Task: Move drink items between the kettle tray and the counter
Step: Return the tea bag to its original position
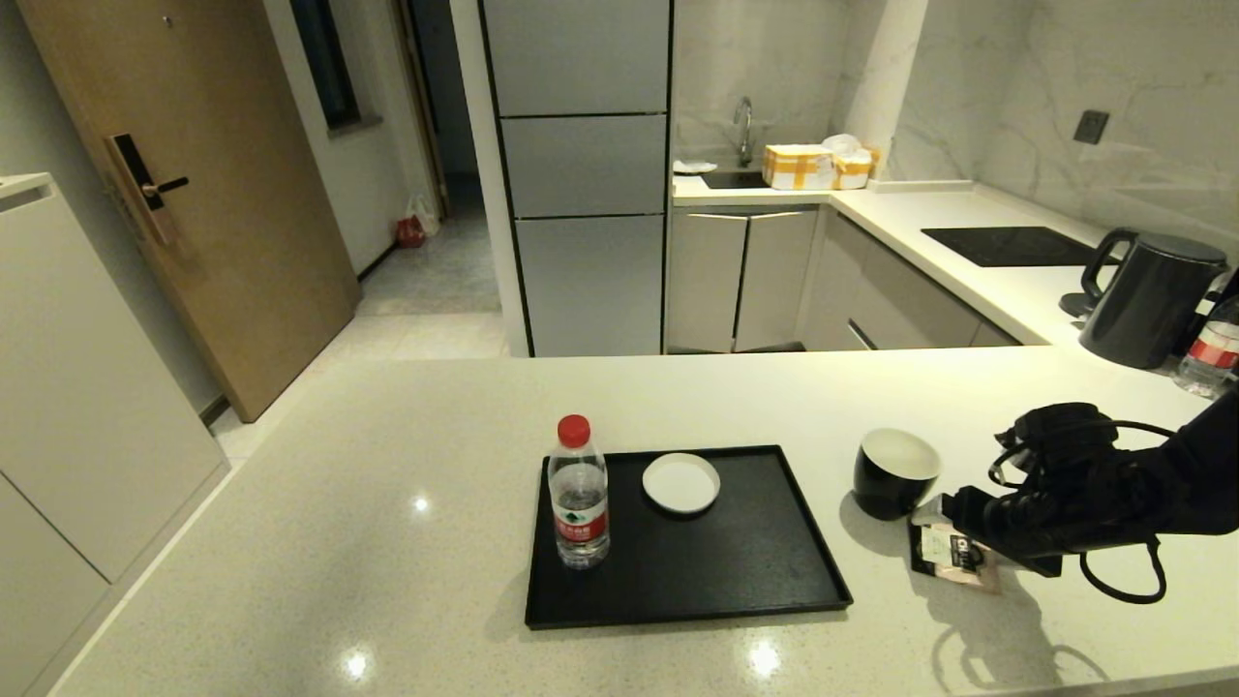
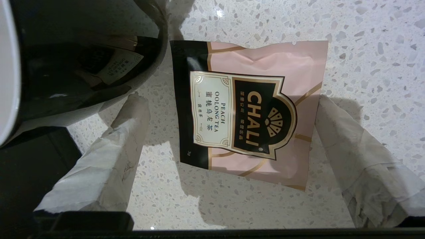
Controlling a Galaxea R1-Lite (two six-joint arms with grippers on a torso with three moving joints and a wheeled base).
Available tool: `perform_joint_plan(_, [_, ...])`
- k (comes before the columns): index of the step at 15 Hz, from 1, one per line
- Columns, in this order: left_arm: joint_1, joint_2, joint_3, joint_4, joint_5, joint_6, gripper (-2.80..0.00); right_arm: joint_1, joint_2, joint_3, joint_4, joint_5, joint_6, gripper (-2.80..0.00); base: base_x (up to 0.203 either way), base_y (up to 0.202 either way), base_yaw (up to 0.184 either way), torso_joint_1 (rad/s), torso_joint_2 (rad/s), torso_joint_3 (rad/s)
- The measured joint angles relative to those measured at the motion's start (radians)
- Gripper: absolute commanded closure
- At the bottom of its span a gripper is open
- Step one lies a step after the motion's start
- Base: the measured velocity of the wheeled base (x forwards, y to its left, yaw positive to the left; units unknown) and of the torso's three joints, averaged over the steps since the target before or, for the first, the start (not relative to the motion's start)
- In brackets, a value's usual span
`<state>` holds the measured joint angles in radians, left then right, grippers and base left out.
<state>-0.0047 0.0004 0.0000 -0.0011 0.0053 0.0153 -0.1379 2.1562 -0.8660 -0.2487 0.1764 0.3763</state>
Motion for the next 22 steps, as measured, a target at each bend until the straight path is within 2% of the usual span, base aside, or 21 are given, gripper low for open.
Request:
perform_joint_plan(11, [0.000,0.000,0.000,0.000,0.000,0.000,0.00,-0.001,0.009,0.005,0.000,-0.003,-0.003,-2.80,0.000,0.000,0.000,0.000,0.00,0.000])
perform_joint_plan(12, [0.000,0.000,0.000,0.000,0.000,-0.001,0.00,-0.001,0.010,0.005,0.000,-0.005,-0.003,-0.54,0.000,0.000,0.000,0.000,0.00,0.000])
perform_joint_plan(13, [0.000,0.000,0.000,0.000,0.000,0.000,0.00,-0.001,0.010,0.006,0.000,-0.007,-0.003,0.00,0.000,0.000,0.000,0.000,0.00,0.000])
perform_joint_plan(22, [0.000,0.000,0.000,0.000,0.000,0.000,0.00,0.000,0.018,0.012,0.003,-0.012,-0.004,0.00,0.000,0.000,0.000,0.000,0.00,0.000])
